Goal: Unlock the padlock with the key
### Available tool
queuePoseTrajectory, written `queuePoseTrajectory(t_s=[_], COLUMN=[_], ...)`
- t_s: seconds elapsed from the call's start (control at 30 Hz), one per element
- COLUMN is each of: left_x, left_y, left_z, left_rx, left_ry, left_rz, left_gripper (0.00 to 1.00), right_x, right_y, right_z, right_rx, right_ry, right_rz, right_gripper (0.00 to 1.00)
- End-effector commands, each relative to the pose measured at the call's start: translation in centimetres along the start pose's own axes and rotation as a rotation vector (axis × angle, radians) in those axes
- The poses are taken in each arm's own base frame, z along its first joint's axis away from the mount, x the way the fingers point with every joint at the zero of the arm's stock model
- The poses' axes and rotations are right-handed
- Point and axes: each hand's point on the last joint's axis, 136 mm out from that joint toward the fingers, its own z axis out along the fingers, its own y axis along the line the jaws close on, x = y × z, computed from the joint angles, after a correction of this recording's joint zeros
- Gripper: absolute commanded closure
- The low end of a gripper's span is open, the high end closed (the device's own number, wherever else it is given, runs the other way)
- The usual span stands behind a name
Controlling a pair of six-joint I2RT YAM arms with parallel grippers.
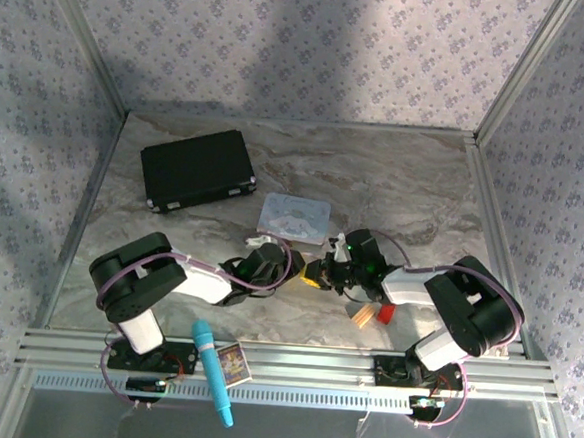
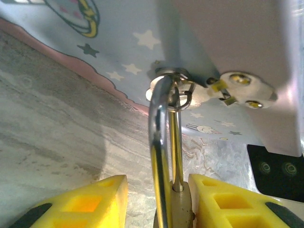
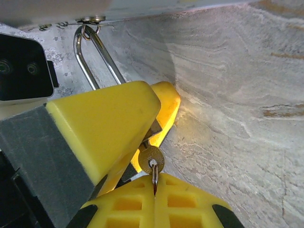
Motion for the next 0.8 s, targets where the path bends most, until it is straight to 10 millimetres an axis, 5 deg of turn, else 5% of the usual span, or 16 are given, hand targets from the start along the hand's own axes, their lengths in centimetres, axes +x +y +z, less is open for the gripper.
queuePoseTrajectory(t_s=[0.0,0.2,0.53,0.77], left_x=[-1.1,-1.9,-1.7,-1.5], left_y=[-0.6,-1.2,-0.3,0.4], left_z=[-0.8,-1.2,-0.9,-1.2], left_rx=[0.018,0.022,-0.004,-0.048], left_ry=[-0.035,-0.071,-0.061,-0.049], left_rz=[0.011,0.02,-0.001,-0.002], left_gripper=[0.57,0.58,0.95,1.0], right_x=[-0.9,-0.8,-1.2,-1.1], right_y=[1.2,1.1,1.6,-0.9], right_z=[0.2,0.4,0.5,-1.7], right_rx=[-0.022,-0.022,-0.032,0.111], right_ry=[-0.019,-0.011,-0.021,-0.072], right_rz=[-0.044,-0.041,-0.058,-0.09], right_gripper=[1.0,1.0,1.0,0.51])
